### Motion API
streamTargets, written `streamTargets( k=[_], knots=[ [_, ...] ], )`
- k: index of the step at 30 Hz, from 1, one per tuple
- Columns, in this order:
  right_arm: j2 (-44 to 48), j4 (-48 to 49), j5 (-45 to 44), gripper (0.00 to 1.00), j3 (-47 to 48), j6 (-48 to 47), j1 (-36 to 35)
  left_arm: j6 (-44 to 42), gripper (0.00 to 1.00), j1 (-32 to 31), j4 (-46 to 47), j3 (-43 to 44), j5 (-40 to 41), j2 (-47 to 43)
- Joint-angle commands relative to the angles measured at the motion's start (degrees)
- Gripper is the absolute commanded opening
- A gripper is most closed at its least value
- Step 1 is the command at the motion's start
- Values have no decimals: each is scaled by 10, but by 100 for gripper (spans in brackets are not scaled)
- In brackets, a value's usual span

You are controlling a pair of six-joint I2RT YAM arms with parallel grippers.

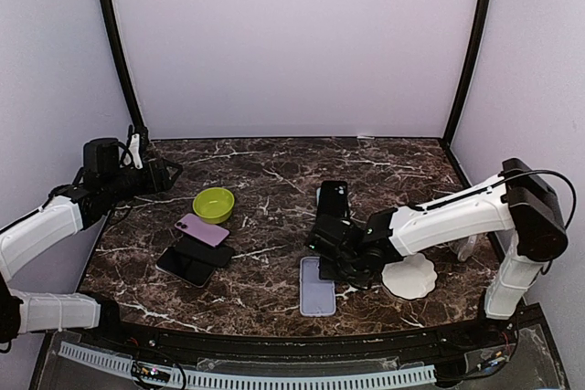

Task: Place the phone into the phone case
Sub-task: Place the phone case at the corner of the board.

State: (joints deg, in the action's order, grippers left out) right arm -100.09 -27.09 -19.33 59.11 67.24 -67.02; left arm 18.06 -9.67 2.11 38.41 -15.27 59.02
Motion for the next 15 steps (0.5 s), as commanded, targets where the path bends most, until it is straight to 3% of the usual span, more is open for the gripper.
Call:
streamTargets(
  k=[1,12,13,15],
  knots=[
    [-8,-17,-48,0,9,38,-18,0,72,-2,10,-8,0,-1],
    [-20,-9,-48,0,0,21,-23,4,72,-2,-5,-2,16,24],
    [-19,-13,-48,5,1,20,-23,7,72,-2,-7,-1,17,28],
    [-11,-20,-52,30,4,15,-23,20,73,-2,-16,2,23,38]
  ],
)
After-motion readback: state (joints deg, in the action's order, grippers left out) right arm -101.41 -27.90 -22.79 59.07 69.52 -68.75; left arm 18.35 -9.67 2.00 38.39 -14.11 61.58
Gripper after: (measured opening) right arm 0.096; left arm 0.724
